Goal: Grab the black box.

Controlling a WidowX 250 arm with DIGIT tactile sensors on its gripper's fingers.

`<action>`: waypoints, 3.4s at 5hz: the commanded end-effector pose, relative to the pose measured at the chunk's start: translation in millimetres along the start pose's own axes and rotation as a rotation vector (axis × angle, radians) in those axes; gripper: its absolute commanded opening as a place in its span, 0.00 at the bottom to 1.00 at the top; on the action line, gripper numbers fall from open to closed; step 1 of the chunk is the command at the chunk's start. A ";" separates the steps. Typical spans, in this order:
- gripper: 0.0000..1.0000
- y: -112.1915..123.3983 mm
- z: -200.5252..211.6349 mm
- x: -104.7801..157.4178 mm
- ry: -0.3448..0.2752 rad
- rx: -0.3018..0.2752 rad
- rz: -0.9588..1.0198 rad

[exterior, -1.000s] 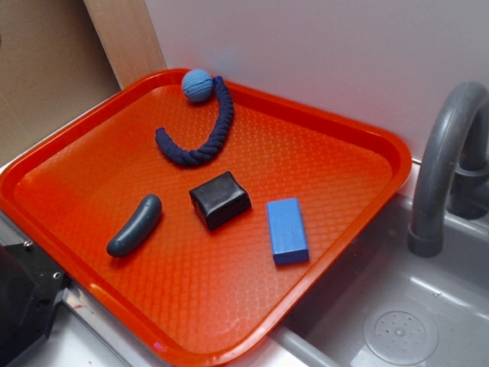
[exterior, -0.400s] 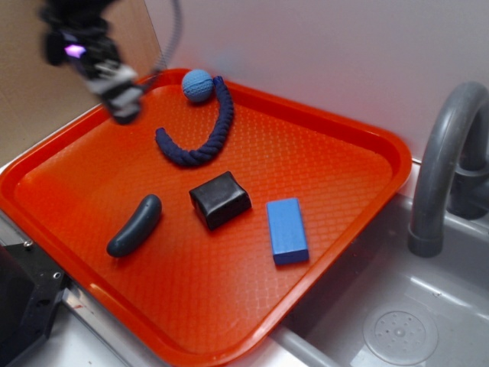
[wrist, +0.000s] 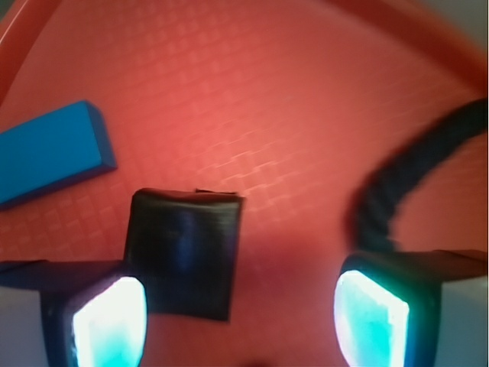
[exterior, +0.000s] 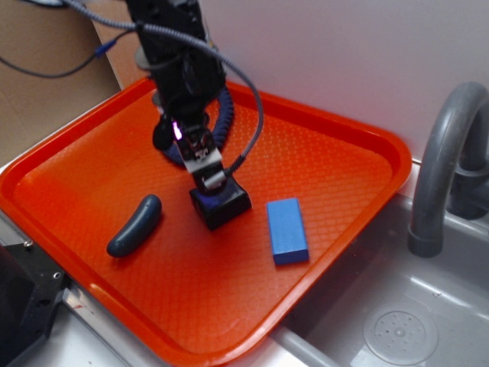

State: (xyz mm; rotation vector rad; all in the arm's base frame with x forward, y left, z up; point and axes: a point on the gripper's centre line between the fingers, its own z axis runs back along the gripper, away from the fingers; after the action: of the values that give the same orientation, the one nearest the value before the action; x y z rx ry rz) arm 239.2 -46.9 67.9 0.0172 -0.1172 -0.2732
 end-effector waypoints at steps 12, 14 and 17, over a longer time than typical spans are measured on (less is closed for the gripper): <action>1.00 -94.4 20.6 -15.2 -0.099 0.027 -0.762; 1.00 -104.7 16.6 -19.1 -0.109 -0.073 -1.255; 1.00 -104.7 16.6 -19.1 -0.109 -0.073 -1.255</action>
State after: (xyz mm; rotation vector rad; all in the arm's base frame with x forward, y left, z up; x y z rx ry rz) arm 201.6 -143.1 68.7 -0.0061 -0.1565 -1.5404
